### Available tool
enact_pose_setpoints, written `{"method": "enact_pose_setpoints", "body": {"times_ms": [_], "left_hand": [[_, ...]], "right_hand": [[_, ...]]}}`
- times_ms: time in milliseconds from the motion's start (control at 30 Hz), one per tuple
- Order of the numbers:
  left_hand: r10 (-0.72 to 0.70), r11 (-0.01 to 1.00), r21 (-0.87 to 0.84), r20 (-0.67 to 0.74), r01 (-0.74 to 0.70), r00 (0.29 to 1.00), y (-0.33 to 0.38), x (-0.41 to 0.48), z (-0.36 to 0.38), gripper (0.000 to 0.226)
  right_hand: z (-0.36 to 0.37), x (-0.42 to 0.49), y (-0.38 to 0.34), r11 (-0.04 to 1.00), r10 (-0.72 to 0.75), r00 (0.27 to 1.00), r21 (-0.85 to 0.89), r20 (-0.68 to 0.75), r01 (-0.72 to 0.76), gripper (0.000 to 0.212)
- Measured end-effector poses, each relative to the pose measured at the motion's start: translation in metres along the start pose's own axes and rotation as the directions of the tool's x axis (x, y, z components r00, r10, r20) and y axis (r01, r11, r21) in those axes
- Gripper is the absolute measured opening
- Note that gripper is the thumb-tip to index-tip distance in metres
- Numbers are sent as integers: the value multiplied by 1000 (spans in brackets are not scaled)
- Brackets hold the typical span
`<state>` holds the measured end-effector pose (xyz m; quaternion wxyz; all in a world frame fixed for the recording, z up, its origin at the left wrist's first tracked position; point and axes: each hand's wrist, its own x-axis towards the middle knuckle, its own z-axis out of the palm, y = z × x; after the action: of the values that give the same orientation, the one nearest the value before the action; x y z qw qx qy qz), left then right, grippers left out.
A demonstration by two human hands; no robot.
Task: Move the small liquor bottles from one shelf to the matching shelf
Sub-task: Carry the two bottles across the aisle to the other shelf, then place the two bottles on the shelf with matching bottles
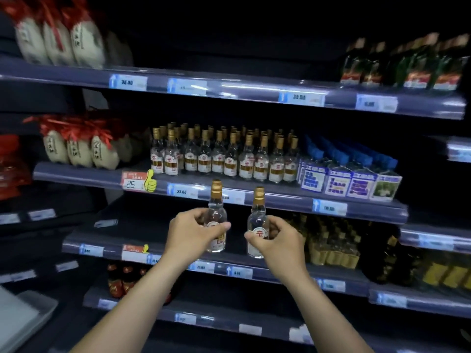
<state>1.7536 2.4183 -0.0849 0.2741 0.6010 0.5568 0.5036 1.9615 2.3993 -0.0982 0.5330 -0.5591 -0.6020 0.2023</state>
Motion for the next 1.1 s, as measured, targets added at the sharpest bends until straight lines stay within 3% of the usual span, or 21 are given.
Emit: {"method": "enact_pose_setpoints", "body": {"times_ms": [333,433,500,567,667,700,800,867,1000,1100], "left_hand": [[31,996,86,-124,-20,992,-15,134,-24,30],[55,991,127,-115,-40,992,-20,175,-29,33],[80,982,177,-118,-58,990,-22,199,-32,55],[83,981,185,-146,-55,986,-25,219,-34,74],[84,985,163,-158,-58,984,-39,245,-35,49],[79,985,166,-155,-53,985,-44,251,-34,50],[110,979,186,-146,-82,983,-56,256,-31,88],[138,975,194,-162,-105,977,-62,256,-30,82],[150,973,200,-152,-119,977,-63,252,-33,50],[169,967,208,-108,-144,980,-61,244,-38,51]], "right_hand": [[86,127,-13,997,-81,995,10,65,81,40],[108,159,-22,995,-98,995,14,32,98,30],[121,178,-27,997,-75,997,8,18,75,35],[133,193,-30,996,-87,996,-14,4,87,26],[152,213,-26,996,-81,997,-49,-19,80,32],[156,215,-30,995,-75,997,-65,-20,73,32],[170,222,-21,993,-70,997,-99,-26,67,58],[175,221,-17,992,-70,997,-110,-39,66,59],[177,220,-16,988,-86,996,-130,-39,80,46],[174,220,-18,981,-98,995,-167,-7,95,58]]}}
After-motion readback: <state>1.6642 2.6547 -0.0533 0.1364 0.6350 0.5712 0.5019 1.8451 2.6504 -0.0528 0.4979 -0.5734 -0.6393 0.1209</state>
